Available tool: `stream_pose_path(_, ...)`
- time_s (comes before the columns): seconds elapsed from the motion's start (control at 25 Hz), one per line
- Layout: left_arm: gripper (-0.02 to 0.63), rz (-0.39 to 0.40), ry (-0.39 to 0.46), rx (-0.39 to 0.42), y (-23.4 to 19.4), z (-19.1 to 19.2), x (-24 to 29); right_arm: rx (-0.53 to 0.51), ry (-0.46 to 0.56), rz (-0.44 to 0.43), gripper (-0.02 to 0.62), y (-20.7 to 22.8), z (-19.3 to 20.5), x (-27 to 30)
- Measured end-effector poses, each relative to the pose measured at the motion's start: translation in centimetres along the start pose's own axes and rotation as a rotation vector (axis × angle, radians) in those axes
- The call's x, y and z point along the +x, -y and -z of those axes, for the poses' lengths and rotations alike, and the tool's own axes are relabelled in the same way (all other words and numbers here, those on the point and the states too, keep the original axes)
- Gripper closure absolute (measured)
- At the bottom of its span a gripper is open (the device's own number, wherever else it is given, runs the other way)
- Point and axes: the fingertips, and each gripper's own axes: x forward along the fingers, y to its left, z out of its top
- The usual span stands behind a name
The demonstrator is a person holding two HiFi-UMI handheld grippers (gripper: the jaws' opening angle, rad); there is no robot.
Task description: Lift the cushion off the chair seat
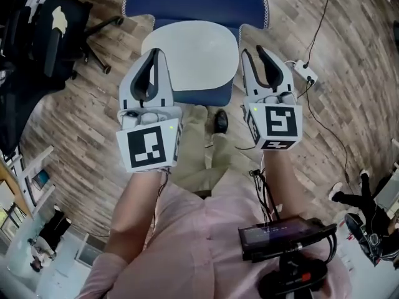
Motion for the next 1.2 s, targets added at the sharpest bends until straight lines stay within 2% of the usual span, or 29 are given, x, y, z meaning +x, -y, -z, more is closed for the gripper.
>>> stream_pose_path(0.24, 0.592, 0.036, -0.112, -0.028, -0.2, 7.3, 3.6, 0.041, -0.119, 0.007, 0.480, 0.4, 7.8, 4.4)
stream_pose_path(0.72, 0.592, 0.111, -0.264, -0.026, 1.1, 19.6, 8.2, 0.169, -0.296, 0.057, 0.440, 1.9, 24.4, 9.5)
stream_pose_path(1.0, 0.592, 0.106, -0.325, -0.015, 2.2, 24.8, 9.7, 0.230, -0.338, 0.039, 0.399, 3.0, 31.6, 11.8)
stream_pose_path(1.2, 0.592, 0.105, -0.344, -0.008, 2.7, 26.1, 9.9, 0.298, -0.361, 0.020, 0.396, 3.0, 34.3, 12.4)
